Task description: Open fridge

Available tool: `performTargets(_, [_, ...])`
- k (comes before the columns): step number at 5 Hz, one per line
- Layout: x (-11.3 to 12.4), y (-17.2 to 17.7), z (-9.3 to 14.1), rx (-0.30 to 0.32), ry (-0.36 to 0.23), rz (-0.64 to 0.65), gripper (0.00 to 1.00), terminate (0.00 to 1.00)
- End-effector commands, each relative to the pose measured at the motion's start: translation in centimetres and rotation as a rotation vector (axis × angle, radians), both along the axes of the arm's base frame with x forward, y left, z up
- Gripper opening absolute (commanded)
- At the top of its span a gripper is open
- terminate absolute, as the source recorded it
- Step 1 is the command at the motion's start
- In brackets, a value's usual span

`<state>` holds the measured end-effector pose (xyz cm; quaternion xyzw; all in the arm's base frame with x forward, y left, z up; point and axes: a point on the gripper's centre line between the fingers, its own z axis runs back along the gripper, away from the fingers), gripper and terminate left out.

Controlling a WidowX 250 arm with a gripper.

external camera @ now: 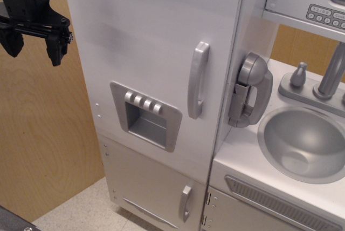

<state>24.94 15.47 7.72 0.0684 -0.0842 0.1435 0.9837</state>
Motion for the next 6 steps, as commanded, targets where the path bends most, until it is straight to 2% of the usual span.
performTargets(1, [0.0,0.0,0.0,0.0,0.0,0.0,1.0,0.0])
performTargets(2, [0.5,-4.0,0.6,-0.078,-0.01,0.012,1.0,0.0])
performTargets(3, [0.7,-7.6,1.1,-0.077,-0.061,-0.02,1.0,0.0])
performTargets(4, [1.3,-10.7,1.7,-0.089,-0.115,-0.115,1.0,0.0])
performTargets(5, [2.3,-13.5,2.5,-0.082,-0.216,-0.2,1.0,0.0])
performTargets(6, [3.8,-15.4,3.1,-0.131,-0.256,-0.244,1.0,0.0])
